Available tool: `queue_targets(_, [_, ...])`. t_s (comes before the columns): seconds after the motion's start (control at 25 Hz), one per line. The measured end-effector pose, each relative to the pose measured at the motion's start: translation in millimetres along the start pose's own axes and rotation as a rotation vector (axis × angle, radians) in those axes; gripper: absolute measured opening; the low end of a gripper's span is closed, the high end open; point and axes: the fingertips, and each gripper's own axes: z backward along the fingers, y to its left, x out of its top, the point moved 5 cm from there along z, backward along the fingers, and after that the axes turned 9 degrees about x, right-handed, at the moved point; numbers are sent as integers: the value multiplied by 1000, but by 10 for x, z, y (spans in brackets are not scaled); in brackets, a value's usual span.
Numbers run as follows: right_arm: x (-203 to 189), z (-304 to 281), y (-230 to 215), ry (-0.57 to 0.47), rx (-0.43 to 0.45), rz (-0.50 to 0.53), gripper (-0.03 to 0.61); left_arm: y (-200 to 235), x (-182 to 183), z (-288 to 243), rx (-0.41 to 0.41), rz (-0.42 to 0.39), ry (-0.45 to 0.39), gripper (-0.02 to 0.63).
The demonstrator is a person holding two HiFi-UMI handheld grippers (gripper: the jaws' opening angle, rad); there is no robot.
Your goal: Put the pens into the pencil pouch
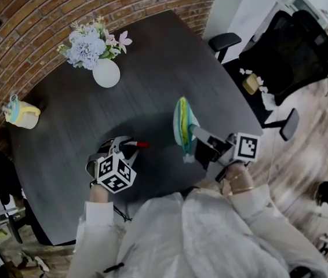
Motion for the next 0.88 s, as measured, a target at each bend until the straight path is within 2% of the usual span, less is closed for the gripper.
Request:
queue_targets(0.2, [-21,-16,5,1,3,3,21,-67,-58,-110,-84,-166,110,120])
queue_targets(0.52, [-62,4,-10,-4,-9,1,21,-104,17,-261,-190,-268,176,112])
queue_targets(0.72, [-90,2,6,-4,-13,-5,21,-111,-10,-269,-281,-212,183,78])
queue_targets(0.88, [-99,22,11,-5,-20,-3,21,-131,4,-262,-283,-241,184,66])
